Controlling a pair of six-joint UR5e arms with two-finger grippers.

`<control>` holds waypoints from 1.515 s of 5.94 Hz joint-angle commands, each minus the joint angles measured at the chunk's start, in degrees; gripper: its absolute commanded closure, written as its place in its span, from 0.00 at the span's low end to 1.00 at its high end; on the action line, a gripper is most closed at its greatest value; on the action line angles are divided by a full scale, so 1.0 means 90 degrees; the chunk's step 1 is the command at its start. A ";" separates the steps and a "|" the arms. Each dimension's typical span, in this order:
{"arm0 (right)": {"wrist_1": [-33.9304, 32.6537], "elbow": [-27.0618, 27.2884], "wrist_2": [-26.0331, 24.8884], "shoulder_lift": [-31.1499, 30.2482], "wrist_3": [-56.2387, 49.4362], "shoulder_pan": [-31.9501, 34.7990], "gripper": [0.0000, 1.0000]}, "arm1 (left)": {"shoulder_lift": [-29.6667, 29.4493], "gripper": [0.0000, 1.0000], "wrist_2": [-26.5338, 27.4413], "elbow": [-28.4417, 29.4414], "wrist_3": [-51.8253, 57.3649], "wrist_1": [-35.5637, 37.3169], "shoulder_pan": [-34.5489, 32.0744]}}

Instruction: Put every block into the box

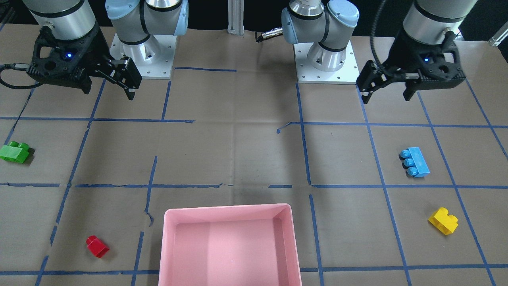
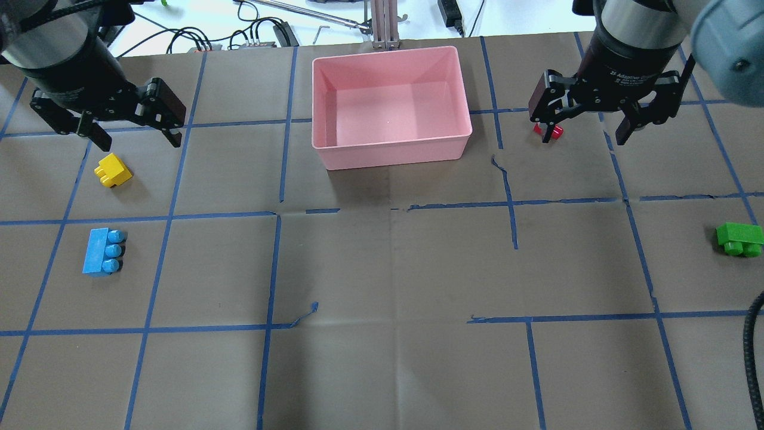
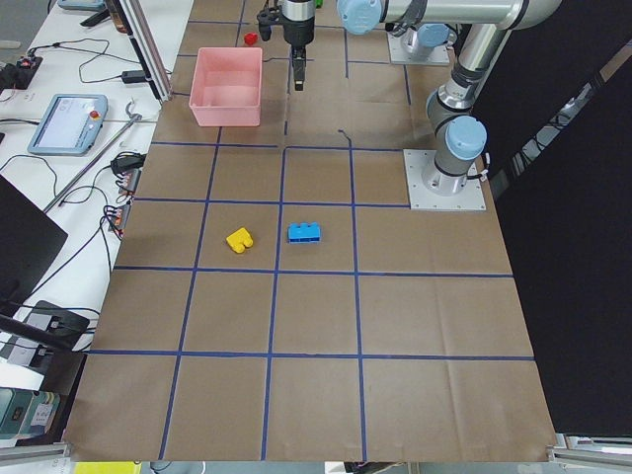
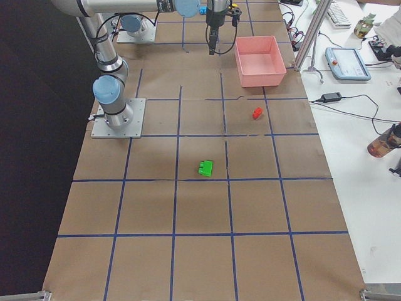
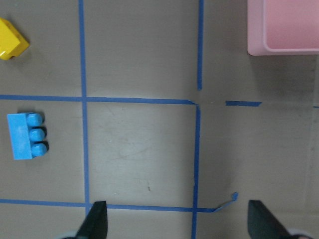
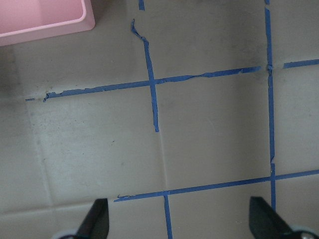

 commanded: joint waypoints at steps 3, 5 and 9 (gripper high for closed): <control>0.0000 0.0000 -0.0003 0.0010 0.0000 0.0000 0.00 | -0.0539 0.01 -0.0304 -0.0388 0.1940 0.0348 0.2490; 0.0000 0.0000 -0.0003 0.0010 0.0000 0.0000 0.00 | -0.1378 0.01 -0.0305 -0.0398 0.2079 0.1361 0.2650; -0.0029 -0.0058 -0.0071 0.0088 -0.0262 -0.0097 0.00 | -0.2280 0.01 -0.0334 -0.1184 0.2070 0.3126 0.2865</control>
